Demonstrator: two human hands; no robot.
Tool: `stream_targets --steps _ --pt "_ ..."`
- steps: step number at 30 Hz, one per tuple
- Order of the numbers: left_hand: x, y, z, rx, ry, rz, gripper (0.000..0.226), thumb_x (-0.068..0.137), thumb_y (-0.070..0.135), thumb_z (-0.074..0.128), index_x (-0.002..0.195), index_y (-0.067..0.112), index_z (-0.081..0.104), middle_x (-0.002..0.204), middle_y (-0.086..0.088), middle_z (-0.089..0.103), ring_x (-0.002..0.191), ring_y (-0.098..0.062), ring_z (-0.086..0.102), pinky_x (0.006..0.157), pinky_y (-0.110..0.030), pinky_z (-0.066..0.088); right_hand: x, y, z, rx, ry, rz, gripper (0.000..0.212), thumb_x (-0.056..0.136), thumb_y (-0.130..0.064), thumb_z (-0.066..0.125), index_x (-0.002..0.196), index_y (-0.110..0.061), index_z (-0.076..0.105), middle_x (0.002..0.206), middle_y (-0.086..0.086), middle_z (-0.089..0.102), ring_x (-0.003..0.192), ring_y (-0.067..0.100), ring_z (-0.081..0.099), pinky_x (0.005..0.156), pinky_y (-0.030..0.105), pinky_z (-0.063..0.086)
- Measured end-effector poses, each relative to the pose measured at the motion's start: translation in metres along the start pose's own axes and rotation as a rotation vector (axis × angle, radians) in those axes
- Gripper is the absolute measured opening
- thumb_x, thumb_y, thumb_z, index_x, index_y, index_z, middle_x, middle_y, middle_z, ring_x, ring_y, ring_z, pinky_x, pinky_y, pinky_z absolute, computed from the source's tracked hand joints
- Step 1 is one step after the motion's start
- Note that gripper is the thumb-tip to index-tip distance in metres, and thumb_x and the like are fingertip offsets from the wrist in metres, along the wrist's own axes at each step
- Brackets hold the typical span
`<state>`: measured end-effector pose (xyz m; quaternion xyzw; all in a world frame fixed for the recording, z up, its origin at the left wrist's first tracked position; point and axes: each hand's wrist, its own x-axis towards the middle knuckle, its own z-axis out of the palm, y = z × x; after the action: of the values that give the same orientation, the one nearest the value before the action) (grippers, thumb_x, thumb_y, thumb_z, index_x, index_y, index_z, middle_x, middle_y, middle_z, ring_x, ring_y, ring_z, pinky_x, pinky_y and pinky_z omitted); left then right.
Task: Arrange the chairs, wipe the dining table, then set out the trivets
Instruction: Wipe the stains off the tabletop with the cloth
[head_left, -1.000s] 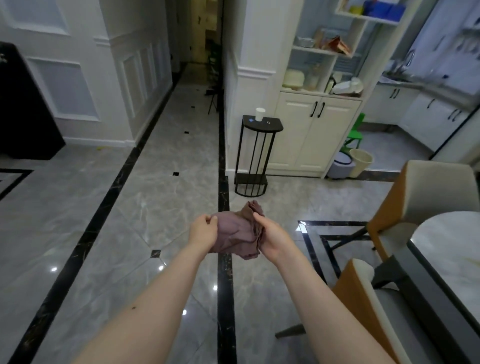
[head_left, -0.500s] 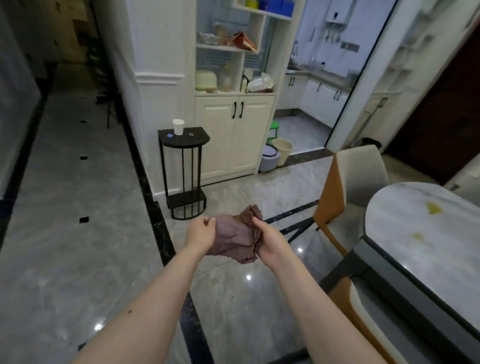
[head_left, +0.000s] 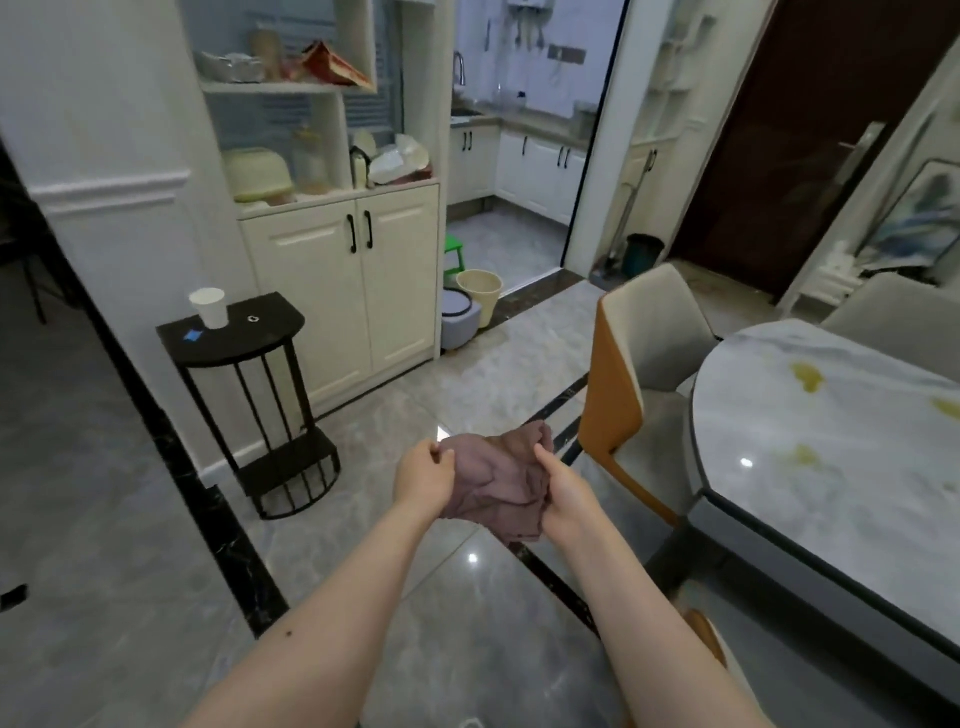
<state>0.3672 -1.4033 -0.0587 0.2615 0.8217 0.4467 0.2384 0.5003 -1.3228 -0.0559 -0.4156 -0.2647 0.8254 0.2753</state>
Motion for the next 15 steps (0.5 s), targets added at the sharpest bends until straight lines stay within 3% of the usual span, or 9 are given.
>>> stream_targets --steps 4,8,11,15 --pt "0.062 0.039 0.024 0.057 -0.042 0.031 0.018 0.094 0.015 0.053 0.098 0.001 0.063 0.101 -0.018 0.066 0.097 -0.033 0.060 0.079 -0.031 0.043 0.049 -0.044 0.004 0.047 0.039 0.002 0.041 0.100 -0.030 0.048 0.135 -0.008 0.053 0.127 0.021 0.060 0.114 0.031 0.060 0.093 0.041 0.050" --pt "0.109 0.083 0.070 0.078 -0.076 0.090 0.013 0.093 0.014 0.054 0.083 0.007 0.056 0.088 -0.014 0.060 0.089 -0.030 0.059 0.068 -0.026 0.034 0.081 -0.101 -0.007 0.097 0.033 -0.086 0.040 0.103 -0.025 0.041 0.141 -0.013 0.044 0.135 0.021 0.053 0.115 0.029 0.058 0.080 0.035 0.052" --pt "0.128 0.110 0.111 0.098 -0.132 0.138 0.016 0.092 0.013 0.055 0.092 0.000 0.063 0.094 -0.017 0.064 0.090 -0.030 0.060 0.070 -0.025 0.036 0.098 -0.134 -0.034 0.141 0.112 -0.146 0.038 0.103 -0.024 0.041 0.135 -0.006 0.049 0.130 0.022 0.057 0.105 0.026 0.062 0.081 0.035 0.053" --pt "0.140 0.147 0.171 0.125 -0.261 0.219 0.026 0.094 0.016 0.053 0.110 -0.001 0.062 0.110 -0.015 0.063 0.104 -0.031 0.058 0.079 -0.026 0.039 0.106 -0.169 -0.081 0.228 0.224 -0.217 0.038 0.102 -0.023 0.042 0.133 -0.003 0.052 0.126 0.021 0.061 0.109 0.031 0.062 0.093 0.039 0.050"
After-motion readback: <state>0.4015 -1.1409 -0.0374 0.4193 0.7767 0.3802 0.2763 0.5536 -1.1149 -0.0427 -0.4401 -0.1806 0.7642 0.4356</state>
